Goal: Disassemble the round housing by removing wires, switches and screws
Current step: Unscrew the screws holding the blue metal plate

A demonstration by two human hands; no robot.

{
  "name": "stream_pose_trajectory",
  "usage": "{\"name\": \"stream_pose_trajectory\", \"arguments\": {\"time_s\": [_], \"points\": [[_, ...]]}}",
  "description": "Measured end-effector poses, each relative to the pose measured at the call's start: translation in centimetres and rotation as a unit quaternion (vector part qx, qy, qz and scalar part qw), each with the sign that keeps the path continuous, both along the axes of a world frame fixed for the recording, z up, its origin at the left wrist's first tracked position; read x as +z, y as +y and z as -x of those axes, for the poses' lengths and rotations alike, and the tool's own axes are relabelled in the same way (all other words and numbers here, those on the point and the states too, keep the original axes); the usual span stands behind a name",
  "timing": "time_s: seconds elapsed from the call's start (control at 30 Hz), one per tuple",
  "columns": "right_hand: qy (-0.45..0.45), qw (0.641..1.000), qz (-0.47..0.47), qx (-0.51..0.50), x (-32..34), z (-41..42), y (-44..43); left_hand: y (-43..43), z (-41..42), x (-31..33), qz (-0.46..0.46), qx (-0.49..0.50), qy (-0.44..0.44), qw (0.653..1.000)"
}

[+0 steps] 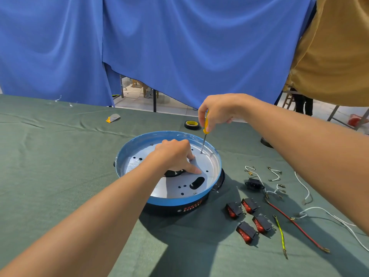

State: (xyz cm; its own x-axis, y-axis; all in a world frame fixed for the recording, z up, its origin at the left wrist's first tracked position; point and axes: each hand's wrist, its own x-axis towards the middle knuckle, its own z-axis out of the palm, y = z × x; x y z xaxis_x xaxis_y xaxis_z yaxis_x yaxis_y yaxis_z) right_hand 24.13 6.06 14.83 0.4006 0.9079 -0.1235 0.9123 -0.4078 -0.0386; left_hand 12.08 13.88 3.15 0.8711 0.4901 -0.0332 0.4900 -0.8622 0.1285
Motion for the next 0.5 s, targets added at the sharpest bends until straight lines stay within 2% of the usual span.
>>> {"name": "stream_pose_trajectory", "arguments": {"time_s": [0.1,0.23,0.3,0.4,0.5], "points": [[0.007,1.000,-0.001,-0.014,-0.27,-0.12,0.09,0.05,-0.12,-0.03,0.000,-0.001,-0.001,1.000],[-0.072,0.996,-0.030,-0.043,-0.66,-0.07,0.17,0.09,-0.14,-0.09,0.003,-0.002,0.001,1.000],[-0.085,0.995,-0.031,-0.049,-0.71,-0.08,0.17,0.08,-0.13,-0.11,0.003,-0.004,0.000,1.000],[-0.053,0.998,-0.021,-0.039,-0.63,-0.05,0.07,0.11,-0.14,-0.12,0.002,-0.005,0.001,1.000],[0.033,0.998,-0.042,-0.025,-0.60,-0.23,-0.03,0.13,-0.09,-0.12,0.005,-0.004,0.001,1.000]]}}
